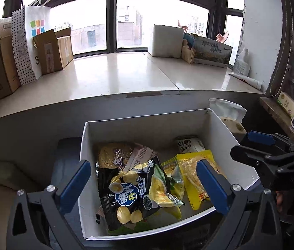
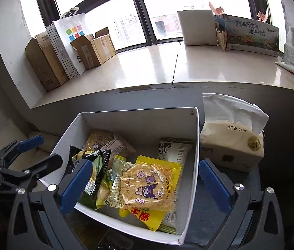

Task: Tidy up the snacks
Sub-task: 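Carry the cracker bag and black chip bag over the box and release them, then grasp the gold snack bag with the right tool while the left tool grasps the cream chip bag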

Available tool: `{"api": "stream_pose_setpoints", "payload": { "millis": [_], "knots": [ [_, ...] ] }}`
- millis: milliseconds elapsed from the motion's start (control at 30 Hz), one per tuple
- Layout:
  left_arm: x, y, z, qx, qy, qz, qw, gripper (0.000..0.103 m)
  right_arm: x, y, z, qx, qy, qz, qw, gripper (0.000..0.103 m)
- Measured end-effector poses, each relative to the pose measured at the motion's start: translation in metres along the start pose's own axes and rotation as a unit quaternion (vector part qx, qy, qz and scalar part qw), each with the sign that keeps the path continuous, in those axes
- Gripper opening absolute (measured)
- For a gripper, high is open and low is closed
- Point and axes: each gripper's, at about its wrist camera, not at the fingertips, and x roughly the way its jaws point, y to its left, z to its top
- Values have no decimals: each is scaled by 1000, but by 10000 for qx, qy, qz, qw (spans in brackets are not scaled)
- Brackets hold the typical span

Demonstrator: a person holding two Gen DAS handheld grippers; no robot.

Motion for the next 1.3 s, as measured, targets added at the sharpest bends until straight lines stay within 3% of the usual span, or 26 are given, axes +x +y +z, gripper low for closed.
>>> {"api": "stream_pose_setpoints", "payload": {
  "millis": [133, 233, 367, 500, 600, 867, 967, 1200, 1300],
  "knots": [
    [-27, 7, -5, -35, -163, -19, 9999, 103, -30, 16, -14, -387, -325, -44, 9987, 103],
    [-57, 11, -25, 24, -345, -62, 9994, 103, -55, 38, -43, -724, -521, 223, 9958, 103],
    [-96, 19, -69, 8, -534, -24, 9986, 103, -64, 67, -99, -972, -242, 685, 9926, 103],
    [-116, 28, -125, -182, -433, -12, 9989, 103, -52, 89, -155, -1393, -191, 429, 9891, 103],
    [-125, 31, -163, -325, -290, 1, 9991, 103, -36, 94, -179, -1430, 30, 544, 9882, 103],
    [-147, 30, -211, -412, -104, -106, 9990, 103, 8, 108, -166, -2212, 600, 926, 9690, 103],
    [-146, 29, -216, -459, -30, -138, 9988, 103, 33, 116, -159, -2625, 907, 1151, 9537, 103],
    [-143, 25, -217, -430, 114, -166, 9989, 103, 77, 133, -163, -3675, 1384, 1074, 9134, 103],
    [-140, 26, -219, -420, 190, -168, 9988, 103, 87, 133, -164, -3707, 1551, 1288, 9066, 85]
  ]
}}
